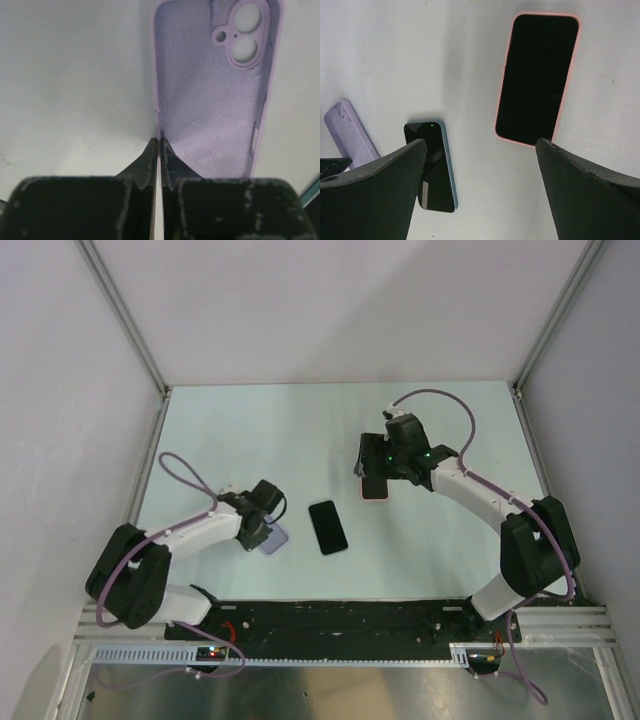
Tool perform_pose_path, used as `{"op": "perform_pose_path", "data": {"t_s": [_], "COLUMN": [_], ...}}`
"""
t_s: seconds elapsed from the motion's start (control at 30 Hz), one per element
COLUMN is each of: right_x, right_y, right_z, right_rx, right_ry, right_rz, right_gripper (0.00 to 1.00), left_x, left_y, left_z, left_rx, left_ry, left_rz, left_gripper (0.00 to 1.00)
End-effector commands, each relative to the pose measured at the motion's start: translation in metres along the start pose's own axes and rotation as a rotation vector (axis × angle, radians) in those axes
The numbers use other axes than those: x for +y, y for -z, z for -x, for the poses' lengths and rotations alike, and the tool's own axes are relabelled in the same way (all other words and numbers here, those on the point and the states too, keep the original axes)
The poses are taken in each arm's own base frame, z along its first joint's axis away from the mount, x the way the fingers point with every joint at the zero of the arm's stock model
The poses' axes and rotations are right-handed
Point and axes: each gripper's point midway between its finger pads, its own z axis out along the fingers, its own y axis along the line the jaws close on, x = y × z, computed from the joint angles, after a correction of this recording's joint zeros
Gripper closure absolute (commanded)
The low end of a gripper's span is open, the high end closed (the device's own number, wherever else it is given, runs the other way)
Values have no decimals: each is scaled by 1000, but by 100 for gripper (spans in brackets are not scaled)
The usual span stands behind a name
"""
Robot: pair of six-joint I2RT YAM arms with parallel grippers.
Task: Put the phone into the phone case
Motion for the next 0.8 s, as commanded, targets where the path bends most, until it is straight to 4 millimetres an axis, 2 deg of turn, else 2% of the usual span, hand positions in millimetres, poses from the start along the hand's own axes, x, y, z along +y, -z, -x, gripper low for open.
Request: {"op": "perform_pose_path", "data": {"t_s": [0.0,0.1,0.2,0.4,0.47,0.53,0.77], "right_x": [16,27,38,56,63,71,94], "right_y": [10,10,8,3,2,2,-7], "right_z": [-2,-18,-37,-71,-79,-90,-125], "right_rx": [-34,-10,30,87,97,109,161], "right_ry": [54,89,103,119,120,127,166], "right_rz": [-29,-42,-21,28,42,65,99], "right_gripper": [3,3,2,2,2,2,1], "left_x": [-27,-38,-42,-50,-53,-52,-40], "left_y": [11,18,22,35,42,49,46], "left_z": [-19,-32,-41,-34,-23,-8,58], "left_rx": [12,8,15,-22,-60,-97,-164], "left_ry": [-126,-186,-205,-186,-174,-142,28], "left_rz": [-52,-84,-100,-162,-193,-216,-221], "left_gripper": [95,92,84,42,32,27,21]}}
